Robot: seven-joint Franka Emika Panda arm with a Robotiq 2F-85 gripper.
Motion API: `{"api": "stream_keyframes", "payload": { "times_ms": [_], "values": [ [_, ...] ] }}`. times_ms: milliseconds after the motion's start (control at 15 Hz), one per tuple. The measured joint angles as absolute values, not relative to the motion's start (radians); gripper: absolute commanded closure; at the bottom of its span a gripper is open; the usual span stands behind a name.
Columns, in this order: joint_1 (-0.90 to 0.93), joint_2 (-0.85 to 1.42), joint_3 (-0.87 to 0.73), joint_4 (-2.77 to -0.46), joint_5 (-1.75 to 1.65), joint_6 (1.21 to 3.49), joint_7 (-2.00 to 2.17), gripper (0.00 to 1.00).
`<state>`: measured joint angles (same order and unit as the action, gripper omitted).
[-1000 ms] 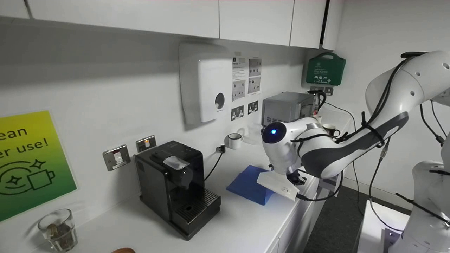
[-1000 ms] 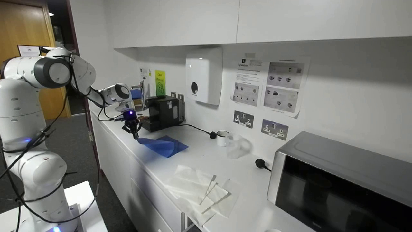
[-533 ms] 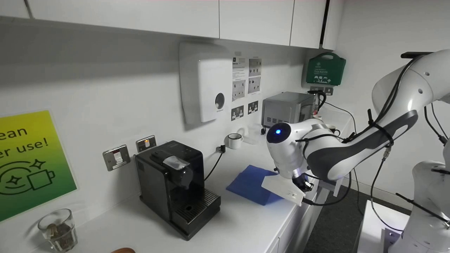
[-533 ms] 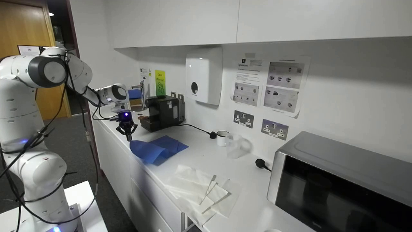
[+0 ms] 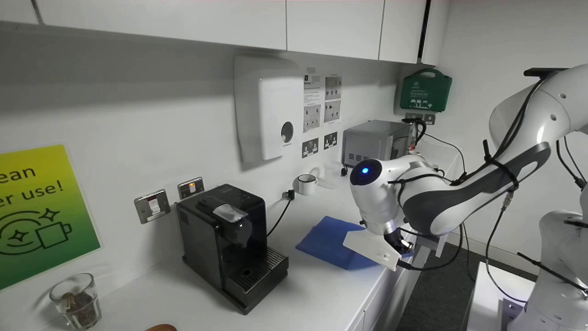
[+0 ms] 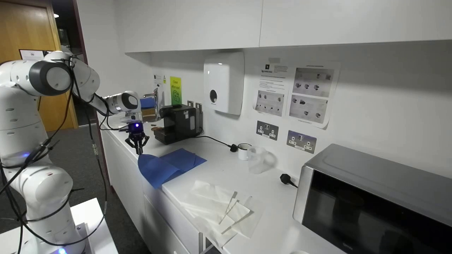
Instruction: Unfold the blue towel once
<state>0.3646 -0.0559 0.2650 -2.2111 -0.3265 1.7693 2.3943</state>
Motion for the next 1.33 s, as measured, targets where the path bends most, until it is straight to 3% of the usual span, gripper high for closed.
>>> {"api": "stream_keyframes", "payload": {
  "times_ms": [533, 1333],
  "values": [
    [0.362, -0.062, 0.266, -2.212, -0.326, 1.769, 2.377, 0.01],
    [0.354, -0.081, 0.277, -2.207, -0.498, 1.804, 2.053, 0.0]
  ]
}}
